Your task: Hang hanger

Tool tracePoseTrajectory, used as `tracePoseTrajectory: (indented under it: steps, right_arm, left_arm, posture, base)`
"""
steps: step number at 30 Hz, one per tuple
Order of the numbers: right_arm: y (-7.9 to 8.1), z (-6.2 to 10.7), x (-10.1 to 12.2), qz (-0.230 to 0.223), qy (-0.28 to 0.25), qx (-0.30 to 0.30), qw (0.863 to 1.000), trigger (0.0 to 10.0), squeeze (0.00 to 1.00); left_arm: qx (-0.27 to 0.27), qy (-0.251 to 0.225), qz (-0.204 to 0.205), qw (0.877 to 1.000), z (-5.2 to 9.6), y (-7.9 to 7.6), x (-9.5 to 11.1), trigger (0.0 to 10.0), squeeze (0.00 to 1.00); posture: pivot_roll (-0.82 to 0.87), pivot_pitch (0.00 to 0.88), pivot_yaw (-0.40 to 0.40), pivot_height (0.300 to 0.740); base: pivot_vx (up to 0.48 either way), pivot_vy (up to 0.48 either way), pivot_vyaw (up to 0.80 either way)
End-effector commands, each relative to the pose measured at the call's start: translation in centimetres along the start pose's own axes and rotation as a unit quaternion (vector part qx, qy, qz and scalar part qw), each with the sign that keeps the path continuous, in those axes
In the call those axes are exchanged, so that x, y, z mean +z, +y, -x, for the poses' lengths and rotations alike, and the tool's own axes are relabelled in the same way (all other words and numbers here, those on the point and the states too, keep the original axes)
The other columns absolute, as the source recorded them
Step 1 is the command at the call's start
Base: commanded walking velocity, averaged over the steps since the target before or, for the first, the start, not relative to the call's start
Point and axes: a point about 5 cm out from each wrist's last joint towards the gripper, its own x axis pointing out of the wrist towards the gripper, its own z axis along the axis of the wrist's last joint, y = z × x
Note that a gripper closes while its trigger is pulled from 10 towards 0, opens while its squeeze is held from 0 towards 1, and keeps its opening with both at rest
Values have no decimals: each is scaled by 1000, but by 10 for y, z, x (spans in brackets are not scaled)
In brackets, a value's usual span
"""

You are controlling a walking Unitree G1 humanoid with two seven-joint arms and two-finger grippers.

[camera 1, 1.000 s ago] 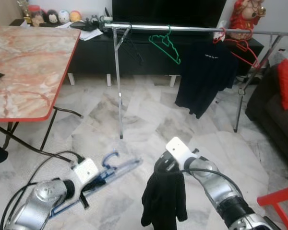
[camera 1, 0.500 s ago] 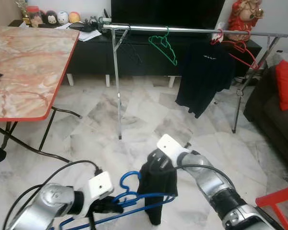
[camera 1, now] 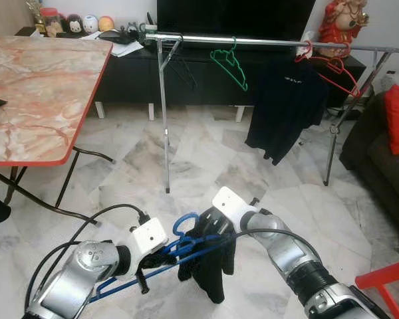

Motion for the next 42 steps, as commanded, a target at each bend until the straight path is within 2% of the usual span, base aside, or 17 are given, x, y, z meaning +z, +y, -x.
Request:
tracePoseTrajectory:
  steps: [1,4,12,17,26,32,37,42]
  right_arm:
    - [-5,2,-1,-1,-5,-8,1000,10000,0]
    - [-4,2,0,-3,-7,-7,1000,10000,0]
    - [-4,2,0,-4,-7,-7,1000,10000,0]
    - [-6,4,-2,-2,-5,-9,1000,10000,0]
    - [-10,6,-5,1,1,-16,1000,10000,0]
    - [-11,8,-7,3,4,-16,1000,10000,0]
    - [-9,8,-4,6,-4,-3,1000,10000,0]
    - [-8,8,-2,5,-7,1,1000,10000,0]
  left_arm:
    - [-16,-8,-7,1000,-1,-6,5,10000,0]
    - [23,1,-14,1000,4,4,3,10000,0]
    - [43,-4,-14,999,6,8,5,10000,0]
    - [36,-1,-12,999,11,8,5,10000,0]
    - [65,7,-15,998,21,19,3,10000,0]
    - [83,2,-16,996,20,22,4,10000,0]
    - [67,-25,-1,997,10,16,10,10000,0]
    - [59,-38,8,997,8,13,14,10000,0]
  posture:
    - [24,0,-132,740]
    - [27,0,-134,740]
    - [26,0,-138,740]
    - [25,0,-138,740]
    - [22,0,-138,740]
    - [20,0,-141,740]
    - [15,0,-143,740]
    - [14,0,-144,740]
  base:
    - [0,0,0]
    - [0,0,0]
    - [0,0,0]
    - [0,0,0]
    - [0,0,0]
    - [0,0,0]
    - [0,0,0]
    - [0,0,0]
